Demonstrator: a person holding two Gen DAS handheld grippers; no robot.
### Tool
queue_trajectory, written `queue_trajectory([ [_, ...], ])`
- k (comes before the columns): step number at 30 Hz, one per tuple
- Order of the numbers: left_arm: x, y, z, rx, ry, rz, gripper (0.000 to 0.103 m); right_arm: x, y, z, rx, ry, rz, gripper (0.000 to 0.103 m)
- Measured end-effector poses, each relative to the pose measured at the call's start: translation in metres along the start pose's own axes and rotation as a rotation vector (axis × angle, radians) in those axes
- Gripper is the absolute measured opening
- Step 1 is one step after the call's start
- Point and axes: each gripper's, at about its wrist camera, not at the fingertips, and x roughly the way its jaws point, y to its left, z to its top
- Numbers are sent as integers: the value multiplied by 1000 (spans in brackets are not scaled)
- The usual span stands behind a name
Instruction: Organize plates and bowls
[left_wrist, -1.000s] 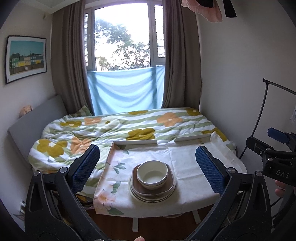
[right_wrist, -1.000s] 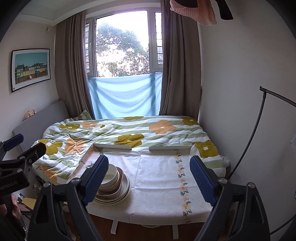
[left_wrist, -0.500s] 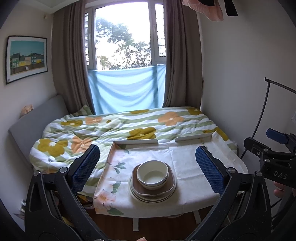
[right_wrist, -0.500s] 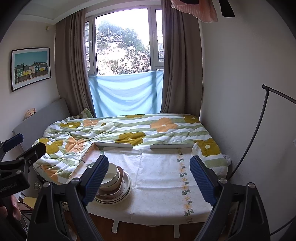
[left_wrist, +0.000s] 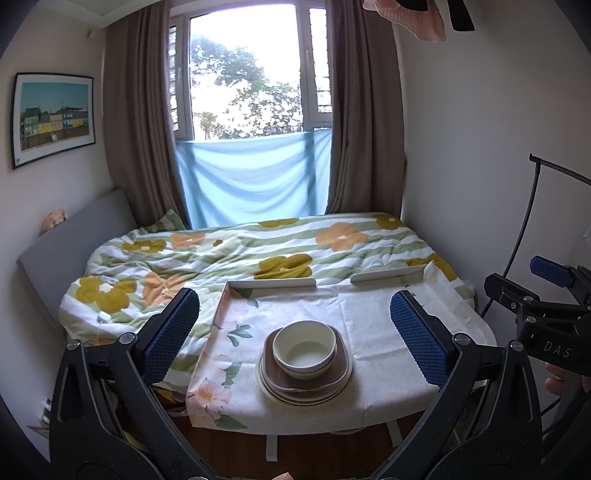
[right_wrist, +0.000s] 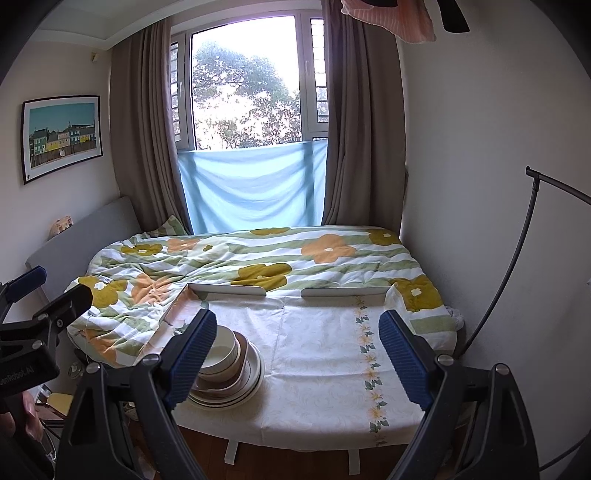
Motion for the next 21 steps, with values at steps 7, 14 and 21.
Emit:
queue_trajectory([
  [7, 3, 1, 0, -8, -2, -15, 103, 0, 0, 0, 1, 1, 0, 87],
  [14, 1, 1, -1, 3, -21, 34, 103, 1, 0, 1, 0, 4, 0, 87],
  [21, 0, -5, -3, 36, -50, 81, 103, 4, 5, -4, 1, 13, 4, 87],
])
